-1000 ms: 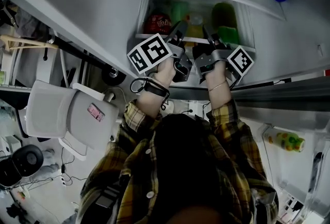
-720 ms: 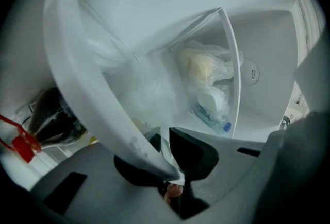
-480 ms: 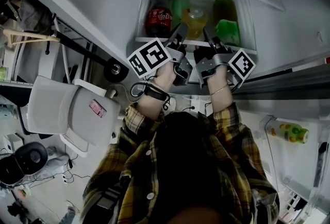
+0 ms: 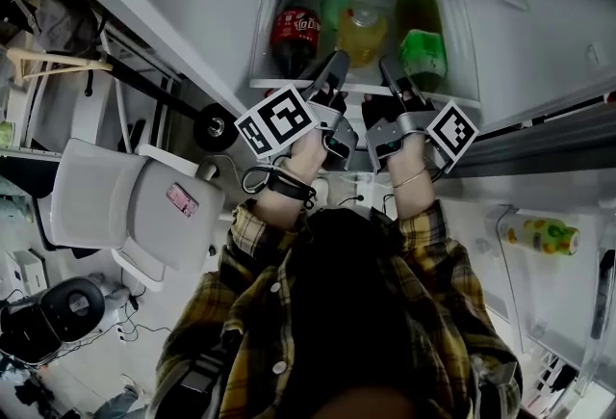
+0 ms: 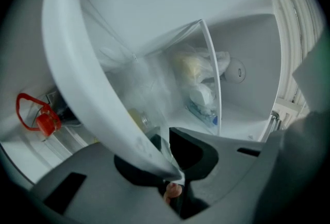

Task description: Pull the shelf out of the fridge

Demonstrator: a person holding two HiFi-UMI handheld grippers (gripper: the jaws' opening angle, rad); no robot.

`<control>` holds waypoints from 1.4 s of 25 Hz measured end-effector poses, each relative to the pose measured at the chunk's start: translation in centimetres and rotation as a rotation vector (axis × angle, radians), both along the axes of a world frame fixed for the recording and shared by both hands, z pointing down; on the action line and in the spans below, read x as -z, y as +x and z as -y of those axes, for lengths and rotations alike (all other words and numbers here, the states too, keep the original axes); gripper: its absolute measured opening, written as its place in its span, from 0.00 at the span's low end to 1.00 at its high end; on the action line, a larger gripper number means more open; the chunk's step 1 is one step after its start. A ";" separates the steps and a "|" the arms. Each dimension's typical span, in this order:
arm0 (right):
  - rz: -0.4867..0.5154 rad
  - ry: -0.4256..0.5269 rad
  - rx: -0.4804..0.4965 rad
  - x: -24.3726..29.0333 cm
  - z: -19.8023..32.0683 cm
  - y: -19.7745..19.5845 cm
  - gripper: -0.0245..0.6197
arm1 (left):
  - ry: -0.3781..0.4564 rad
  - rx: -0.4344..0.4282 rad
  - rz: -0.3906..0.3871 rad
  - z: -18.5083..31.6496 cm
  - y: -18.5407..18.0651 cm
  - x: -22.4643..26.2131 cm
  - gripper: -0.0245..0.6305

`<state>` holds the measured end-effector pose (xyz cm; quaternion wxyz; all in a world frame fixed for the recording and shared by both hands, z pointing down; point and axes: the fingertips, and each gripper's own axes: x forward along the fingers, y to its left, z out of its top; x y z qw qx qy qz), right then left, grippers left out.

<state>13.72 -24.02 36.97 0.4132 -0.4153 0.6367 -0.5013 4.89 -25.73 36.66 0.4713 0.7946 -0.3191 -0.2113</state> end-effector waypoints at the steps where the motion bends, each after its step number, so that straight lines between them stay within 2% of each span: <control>1: -0.003 0.002 0.001 0.0 -0.1 0.0 0.08 | 0.001 0.000 -0.002 -0.1 0.0 0.0 0.13; 35: -0.052 0.023 0.015 0.8 -7.9 -2.1 0.09 | -0.007 -0.021 -0.072 -7.7 -2.0 0.7 0.13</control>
